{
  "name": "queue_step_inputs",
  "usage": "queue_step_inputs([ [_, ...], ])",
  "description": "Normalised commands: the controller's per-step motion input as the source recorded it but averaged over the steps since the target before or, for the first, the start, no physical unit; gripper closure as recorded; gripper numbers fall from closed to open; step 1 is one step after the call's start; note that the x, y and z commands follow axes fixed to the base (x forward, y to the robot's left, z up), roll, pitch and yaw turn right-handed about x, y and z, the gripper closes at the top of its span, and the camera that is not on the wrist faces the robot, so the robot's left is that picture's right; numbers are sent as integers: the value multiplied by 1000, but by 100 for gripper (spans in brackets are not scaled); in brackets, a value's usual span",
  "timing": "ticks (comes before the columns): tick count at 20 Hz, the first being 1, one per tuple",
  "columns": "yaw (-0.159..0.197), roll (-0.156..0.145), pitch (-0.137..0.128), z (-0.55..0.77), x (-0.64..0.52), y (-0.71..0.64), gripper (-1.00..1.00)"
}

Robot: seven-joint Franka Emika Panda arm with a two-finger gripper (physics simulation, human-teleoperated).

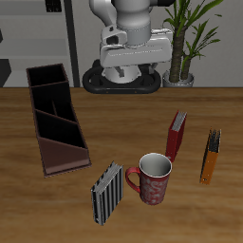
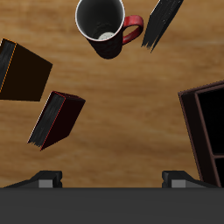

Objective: Place the striped book into the right desk caddy's left compartment

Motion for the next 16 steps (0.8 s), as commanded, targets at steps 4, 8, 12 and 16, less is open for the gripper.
queue_step_inputs([
  [4, 7, -10, -2, -41, 15, 71, -100],
  [8, -2, -24, -1, -14, 124, 23, -100],
  [12, 6, -55, -1, 85, 297, -107, -100],
  [16, 0, -27, 6, 133, 419, -272, -100],
])
